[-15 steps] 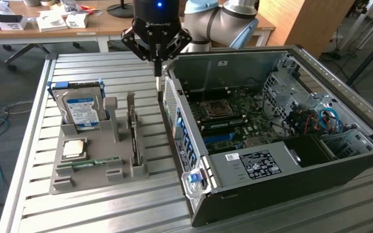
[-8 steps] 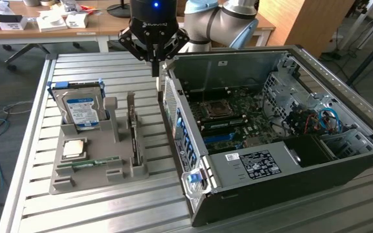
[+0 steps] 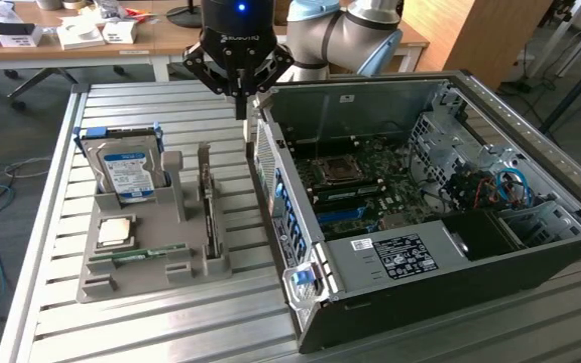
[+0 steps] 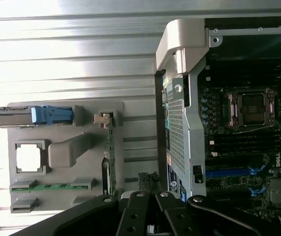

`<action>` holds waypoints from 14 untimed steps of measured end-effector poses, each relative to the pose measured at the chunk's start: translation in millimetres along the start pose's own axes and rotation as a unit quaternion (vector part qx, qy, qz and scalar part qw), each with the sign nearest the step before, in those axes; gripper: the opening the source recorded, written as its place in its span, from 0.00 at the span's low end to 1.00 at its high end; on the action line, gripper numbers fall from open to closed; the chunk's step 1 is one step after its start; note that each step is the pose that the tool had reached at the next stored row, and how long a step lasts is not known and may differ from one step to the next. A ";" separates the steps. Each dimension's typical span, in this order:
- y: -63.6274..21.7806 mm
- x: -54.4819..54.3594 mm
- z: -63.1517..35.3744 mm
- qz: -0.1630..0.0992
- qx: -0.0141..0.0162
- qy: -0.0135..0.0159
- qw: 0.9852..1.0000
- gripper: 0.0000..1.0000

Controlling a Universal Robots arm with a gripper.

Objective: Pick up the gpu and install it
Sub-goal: 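Reach for the gpu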

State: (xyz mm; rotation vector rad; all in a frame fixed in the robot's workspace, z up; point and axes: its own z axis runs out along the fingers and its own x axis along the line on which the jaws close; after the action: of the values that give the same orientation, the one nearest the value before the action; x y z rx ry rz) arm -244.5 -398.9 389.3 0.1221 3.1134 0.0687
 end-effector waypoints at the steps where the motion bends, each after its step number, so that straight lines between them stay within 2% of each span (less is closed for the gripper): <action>1: -0.1 1.8 0.0 0.000 0.000 0.000 1.000 0.11; 14: -2.4 30.8 0.5 0.000 0.000 0.000 1.000 0.11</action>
State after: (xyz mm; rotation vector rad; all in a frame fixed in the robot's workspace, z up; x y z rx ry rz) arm -275.4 -398.9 388.0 0.1219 3.1134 0.0688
